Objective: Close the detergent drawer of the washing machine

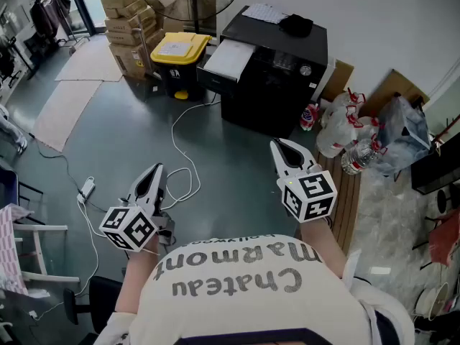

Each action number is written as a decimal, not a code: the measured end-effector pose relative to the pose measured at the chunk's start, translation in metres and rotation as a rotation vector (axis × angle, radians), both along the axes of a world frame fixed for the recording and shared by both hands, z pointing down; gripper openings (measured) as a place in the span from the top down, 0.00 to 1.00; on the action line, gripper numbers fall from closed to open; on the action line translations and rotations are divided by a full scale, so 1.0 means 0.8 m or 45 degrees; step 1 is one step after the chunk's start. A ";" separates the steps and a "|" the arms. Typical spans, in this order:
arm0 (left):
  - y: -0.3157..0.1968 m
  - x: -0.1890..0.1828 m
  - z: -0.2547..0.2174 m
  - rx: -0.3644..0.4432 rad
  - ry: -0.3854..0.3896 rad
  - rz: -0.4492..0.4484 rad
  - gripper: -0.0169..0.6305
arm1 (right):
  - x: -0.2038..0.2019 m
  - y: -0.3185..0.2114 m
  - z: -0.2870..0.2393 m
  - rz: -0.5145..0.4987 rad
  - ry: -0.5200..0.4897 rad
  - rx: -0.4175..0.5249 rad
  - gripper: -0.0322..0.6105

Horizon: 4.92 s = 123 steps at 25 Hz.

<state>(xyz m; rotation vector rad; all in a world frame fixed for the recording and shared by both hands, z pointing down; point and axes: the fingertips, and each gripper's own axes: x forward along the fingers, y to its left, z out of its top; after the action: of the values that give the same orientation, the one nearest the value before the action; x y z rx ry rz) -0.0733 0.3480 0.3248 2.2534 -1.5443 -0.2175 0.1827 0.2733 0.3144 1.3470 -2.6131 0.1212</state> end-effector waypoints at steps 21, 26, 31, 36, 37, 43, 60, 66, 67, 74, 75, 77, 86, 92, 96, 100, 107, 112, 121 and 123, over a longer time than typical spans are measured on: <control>-0.044 -0.070 0.041 -0.049 0.034 0.082 0.96 | -0.075 -0.015 0.065 0.033 -0.100 -0.179 0.90; -0.055 -0.084 0.061 -0.095 0.051 0.074 0.96 | -0.094 -0.034 0.077 0.023 -0.047 -0.202 0.90; -0.078 -0.095 0.073 -0.114 0.052 0.048 0.96 | -0.110 -0.060 0.096 -0.016 0.038 -0.205 0.90; -0.113 -0.096 0.069 -0.101 0.055 0.037 0.96 | -0.112 -0.106 0.107 -0.028 0.016 -0.247 0.90; -0.122 -0.098 0.068 -0.100 0.052 0.026 0.96 | -0.113 -0.119 0.107 -0.030 0.014 -0.246 0.90; -0.184 -0.110 0.052 -0.080 0.042 -0.042 0.96 | -0.113 -0.207 0.087 -0.049 0.005 -0.201 0.90; -0.305 -0.107 0.073 -0.131 0.032 -0.162 0.96 | -0.106 -0.370 0.204 -0.175 -0.007 -0.498 0.90; -0.312 -0.115 0.086 -0.184 0.021 -0.193 0.96 | -0.105 -0.404 0.222 -0.150 0.008 -0.492 0.73; -0.315 -0.118 0.088 -0.189 0.019 -0.198 0.96 | -0.106 -0.409 0.225 -0.147 0.009 -0.493 0.70; -0.367 -0.128 0.085 -0.175 0.018 -0.161 0.96 | -0.109 -0.450 0.240 -0.104 0.027 -0.514 0.70; -0.374 -0.132 0.085 -0.173 0.020 -0.160 0.96 | -0.111 -0.455 0.241 -0.102 0.035 -0.516 0.70; -0.389 -0.141 0.088 -0.178 0.030 -0.160 0.96 | -0.116 -0.465 0.243 -0.097 0.058 -0.517 0.70; -0.446 -0.157 0.093 -0.193 0.055 -0.119 0.96 | -0.134 -0.492 0.270 -0.091 0.186 -0.574 0.70; -0.457 -0.160 0.104 -0.218 0.067 -0.109 0.96 | -0.135 -0.499 0.290 -0.070 0.197 -0.617 0.73; -0.462 -0.165 0.105 -0.213 0.061 -0.113 0.96 | -0.136 -0.502 0.296 -0.073 0.197 -0.624 0.76; -0.466 -0.173 0.101 -0.200 0.066 -0.123 0.96 | -0.141 -0.500 0.298 -0.079 0.221 -0.615 0.77; -0.470 -0.173 0.104 -0.203 0.063 -0.112 0.96 | -0.143 -0.499 0.297 -0.112 0.259 -0.616 0.81; -0.471 -0.181 0.106 -0.207 0.069 -0.118 0.96 | -0.145 -0.500 0.294 -0.127 0.312 -0.634 0.83; -0.476 -0.188 0.107 -0.200 0.077 -0.117 0.96 | -0.139 -0.501 0.282 -0.114 0.303 -0.636 0.83; -0.479 -0.188 0.106 -0.198 0.076 -0.117 0.96 | -0.137 -0.503 0.275 -0.111 0.297 -0.626 0.83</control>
<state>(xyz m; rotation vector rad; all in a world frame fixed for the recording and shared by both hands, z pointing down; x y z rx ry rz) -0.2234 -0.0349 0.4099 2.0418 -1.5778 -0.1824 0.0729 -0.1290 0.5341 1.0059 -2.2416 0.5206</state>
